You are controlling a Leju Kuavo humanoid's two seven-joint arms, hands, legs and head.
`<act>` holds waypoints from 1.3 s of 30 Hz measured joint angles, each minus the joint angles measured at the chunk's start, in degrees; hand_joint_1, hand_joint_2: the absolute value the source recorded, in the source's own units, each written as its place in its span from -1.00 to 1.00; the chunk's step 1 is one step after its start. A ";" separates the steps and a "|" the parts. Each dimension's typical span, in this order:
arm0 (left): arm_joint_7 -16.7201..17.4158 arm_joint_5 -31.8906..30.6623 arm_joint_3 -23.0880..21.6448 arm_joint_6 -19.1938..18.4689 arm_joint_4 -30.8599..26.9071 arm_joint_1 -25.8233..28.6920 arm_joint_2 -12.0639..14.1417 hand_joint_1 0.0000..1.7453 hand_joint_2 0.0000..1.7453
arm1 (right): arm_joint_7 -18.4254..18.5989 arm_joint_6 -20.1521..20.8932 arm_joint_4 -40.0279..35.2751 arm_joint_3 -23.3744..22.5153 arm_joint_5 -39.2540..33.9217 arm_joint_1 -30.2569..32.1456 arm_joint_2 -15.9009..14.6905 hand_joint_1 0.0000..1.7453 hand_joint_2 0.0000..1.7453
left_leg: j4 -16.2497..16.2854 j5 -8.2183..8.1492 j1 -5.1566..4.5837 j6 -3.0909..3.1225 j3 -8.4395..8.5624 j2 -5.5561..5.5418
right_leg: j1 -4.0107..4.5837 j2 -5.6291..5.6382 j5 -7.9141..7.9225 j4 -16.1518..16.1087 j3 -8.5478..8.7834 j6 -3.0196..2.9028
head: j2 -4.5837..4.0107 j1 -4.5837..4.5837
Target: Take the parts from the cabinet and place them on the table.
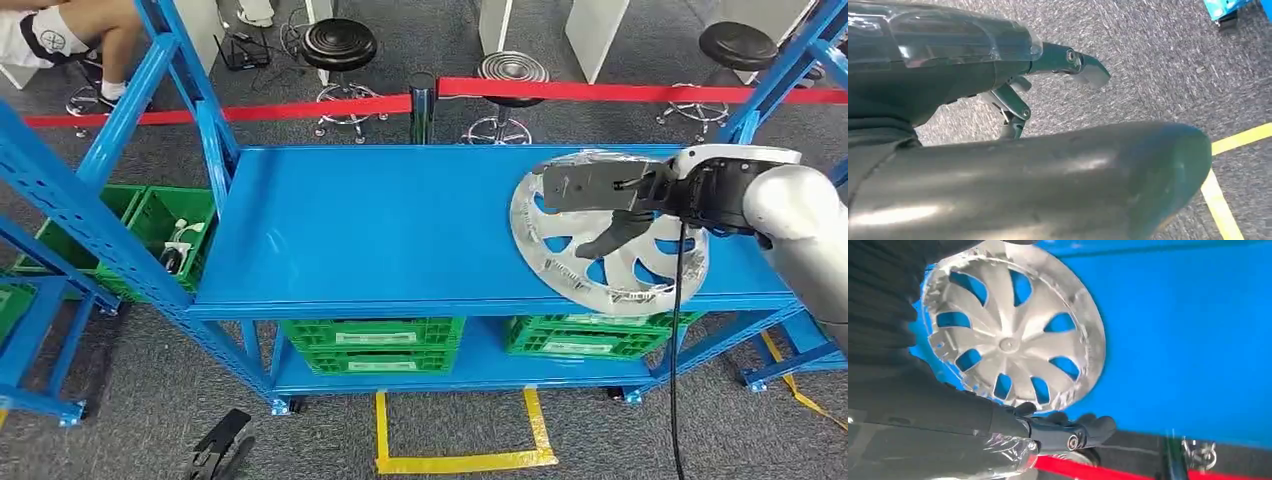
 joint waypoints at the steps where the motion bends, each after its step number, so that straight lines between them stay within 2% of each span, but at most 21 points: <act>1: -0.02 0.09 0.00 -0.02 0.00 0.01 -0.04 -1.00 -1.00 | -0.17 0.29 -0.04 0.37 0.43 -0.11 -0.37 -1.00 1.00 | 0.00 0.00 0.00 0.00 -0.01 -0.03 | 0.00 -0.03 0.00 0.00 0.01 0.00 | 0.00 -0.02; 10: -0.11 0.11 0.00 -0.02 0.00 0.03 -0.04 -1.00 -1.00 | -0.45 0.33 -0.07 0.57 0.85 -0.16 -0.57 -1.00 1.00 | 0.00 0.00 0.00 0.00 0.00 -0.04 | 0.00 -0.06 0.00 0.00 0.01 0.00 | 0.00 -0.02; 16: -1.75 0.22 -0.05 -0.04 0.20 0.56 0.07 -1.00 -1.00 | -4.39 0.26 0.07 3.04 4.33 -0.87 -4.05 -1.00 1.00 | 0.00 0.00 0.00 -0.01 -0.02 -0.13 | 0.01 -0.22 -0.05 0.00 0.08 -0.04 | 0.02 0.09; 17: -0.87 1.55 -0.05 0.06 0.46 0.69 0.04 -1.00 -1.00 | -4.33 -0.59 0.39 5.77 6.97 -1.76 -5.31 -1.00 1.00 | 0.00 0.00 0.01 -0.01 0.00 0.21 | 0.02 -0.16 -0.05 0.00 0.07 -0.04 | 0.00 -0.02; 22: -0.24 4.44 -0.11 0.66 0.46 1.16 -0.02 -1.00 -1.00 | -9.36 -1.35 5.77 7.83 12.31 -2.17 -6.97 -1.00 1.00 | 0.00 0.00 0.02 -0.01 0.00 0.27 | 0.02 -0.16 -0.05 0.00 0.08 -0.04 | 0.00 0.04; 26: 0.96 5.33 -0.13 1.35 -0.11 1.10 -0.13 -1.00 -1.00 | -9.11 -1.38 8.33 8.50 12.48 -2.16 -7.30 -1.00 1.00 | 0.00 0.00 0.01 -0.01 0.03 0.36 | 0.02 -0.12 -0.05 0.00 0.05 -0.03 | 0.00 -0.04; 34: -0.57 7.02 -0.33 1.09 -0.04 1.11 -0.09 -1.00 -1.00 | -10.47 -1.40 13.20 9.47 10.80 -1.04 -10.23 -1.00 1.00 | 0.00 -0.01 0.01 -0.01 0.01 0.21 | 0.02 -0.14 -0.05 -0.02 0.06 -0.03 | 0.00 -0.07; 39: -0.83 7.69 -0.44 1.05 0.00 1.06 -0.11 -1.00 -1.00 | -9.86 -1.20 14.56 10.14 9.66 -0.50 -11.37 -1.00 1.00 | 0.00 0.00 0.02 -0.01 0.03 0.21 | 0.02 -0.14 -0.05 -0.02 0.06 -0.03 | 0.00 -0.07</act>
